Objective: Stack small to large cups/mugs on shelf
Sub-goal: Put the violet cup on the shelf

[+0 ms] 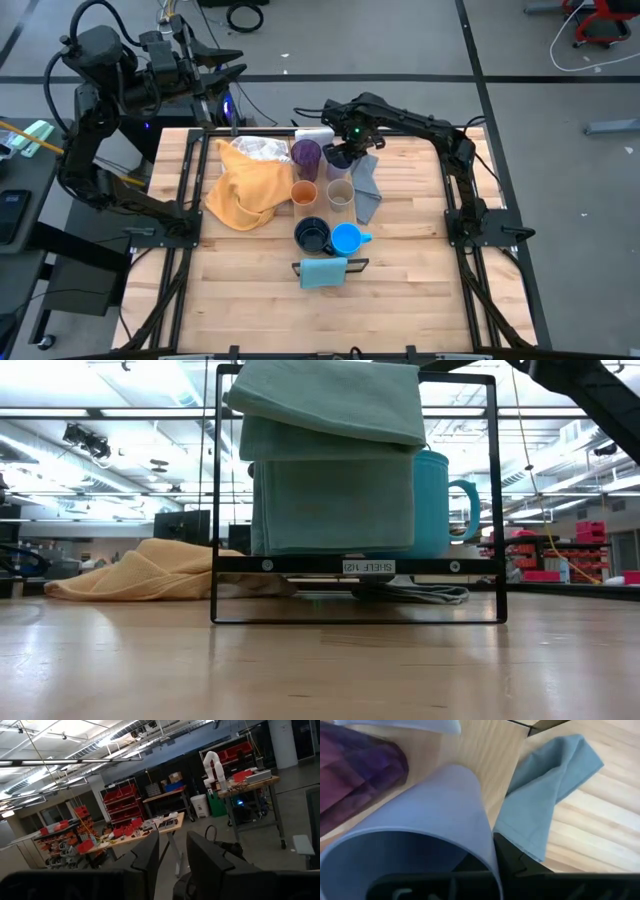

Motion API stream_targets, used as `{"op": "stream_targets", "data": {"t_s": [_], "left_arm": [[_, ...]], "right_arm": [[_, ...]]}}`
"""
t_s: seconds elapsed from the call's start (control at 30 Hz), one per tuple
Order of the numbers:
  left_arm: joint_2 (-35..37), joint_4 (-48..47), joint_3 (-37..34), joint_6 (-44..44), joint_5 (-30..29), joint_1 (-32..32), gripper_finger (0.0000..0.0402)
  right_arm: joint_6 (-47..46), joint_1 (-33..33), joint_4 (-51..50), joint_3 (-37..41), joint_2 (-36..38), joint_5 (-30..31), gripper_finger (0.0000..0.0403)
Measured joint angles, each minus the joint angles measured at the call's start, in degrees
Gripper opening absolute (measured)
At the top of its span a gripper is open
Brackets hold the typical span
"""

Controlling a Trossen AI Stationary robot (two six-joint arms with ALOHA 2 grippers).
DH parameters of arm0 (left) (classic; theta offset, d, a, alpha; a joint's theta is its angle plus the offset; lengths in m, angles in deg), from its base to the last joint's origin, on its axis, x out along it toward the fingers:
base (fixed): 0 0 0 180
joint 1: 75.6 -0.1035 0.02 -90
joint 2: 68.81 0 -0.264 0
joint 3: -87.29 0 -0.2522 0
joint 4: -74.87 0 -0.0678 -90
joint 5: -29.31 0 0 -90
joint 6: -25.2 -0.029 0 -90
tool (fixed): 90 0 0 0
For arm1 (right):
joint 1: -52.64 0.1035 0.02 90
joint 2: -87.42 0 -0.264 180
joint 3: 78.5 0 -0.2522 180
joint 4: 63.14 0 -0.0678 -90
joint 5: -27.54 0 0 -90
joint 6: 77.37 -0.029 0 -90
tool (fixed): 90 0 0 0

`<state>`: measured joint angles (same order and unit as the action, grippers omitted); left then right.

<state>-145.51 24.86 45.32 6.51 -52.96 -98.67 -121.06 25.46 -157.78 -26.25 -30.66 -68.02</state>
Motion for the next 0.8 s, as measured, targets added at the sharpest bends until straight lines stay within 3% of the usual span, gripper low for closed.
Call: {"op": "stream_targets", "data": {"t_s": [0.43, 0.8], "left_arm": [[0.0, 0.0, 0.0, 0.0, 0.0, 0.0, 0.0107], [0.0, 0.0, 0.0, 0.0, 0.0, 0.0, 0.0107]], "right_arm": [[1.8, 0.0, 1.8, 0.0, 0.0, 0.2, 0.0005], [3.8, 0.0, 2.0, 0.0, 0.0, -0.5, 0.0053]]}}
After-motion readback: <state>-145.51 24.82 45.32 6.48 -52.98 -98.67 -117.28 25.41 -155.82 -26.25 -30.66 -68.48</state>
